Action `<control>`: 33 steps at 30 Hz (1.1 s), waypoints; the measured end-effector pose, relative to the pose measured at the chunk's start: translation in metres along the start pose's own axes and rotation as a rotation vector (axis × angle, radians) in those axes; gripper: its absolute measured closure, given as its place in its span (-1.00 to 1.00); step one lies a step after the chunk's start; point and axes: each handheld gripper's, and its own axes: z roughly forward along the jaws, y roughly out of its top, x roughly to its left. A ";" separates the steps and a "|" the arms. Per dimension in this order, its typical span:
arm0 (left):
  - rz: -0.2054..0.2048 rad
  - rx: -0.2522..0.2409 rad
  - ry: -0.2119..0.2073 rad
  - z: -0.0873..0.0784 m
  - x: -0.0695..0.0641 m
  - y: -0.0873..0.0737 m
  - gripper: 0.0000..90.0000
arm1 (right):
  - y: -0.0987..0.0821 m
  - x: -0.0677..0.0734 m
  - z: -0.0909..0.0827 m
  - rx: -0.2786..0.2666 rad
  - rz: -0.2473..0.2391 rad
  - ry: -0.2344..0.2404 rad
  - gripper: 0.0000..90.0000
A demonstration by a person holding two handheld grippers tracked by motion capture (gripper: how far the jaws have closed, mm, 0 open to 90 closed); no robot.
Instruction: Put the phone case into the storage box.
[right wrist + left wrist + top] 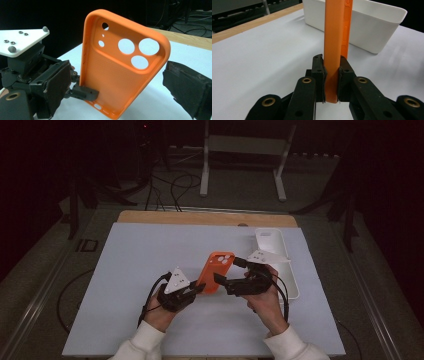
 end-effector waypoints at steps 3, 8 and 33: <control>0.001 0.003 0.006 0.001 0.000 0.000 0.79 | 0.001 0.001 0.000 0.002 -0.002 -0.010 -0.82; -0.001 0.004 0.011 0.002 -0.001 0.000 0.79 | 0.001 0.001 0.001 0.004 -0.001 -0.028 -0.82; 0.044 0.014 0.085 0.009 -0.012 -0.002 0.79 | 0.010 0.009 0.014 -0.017 0.049 -0.096 -0.80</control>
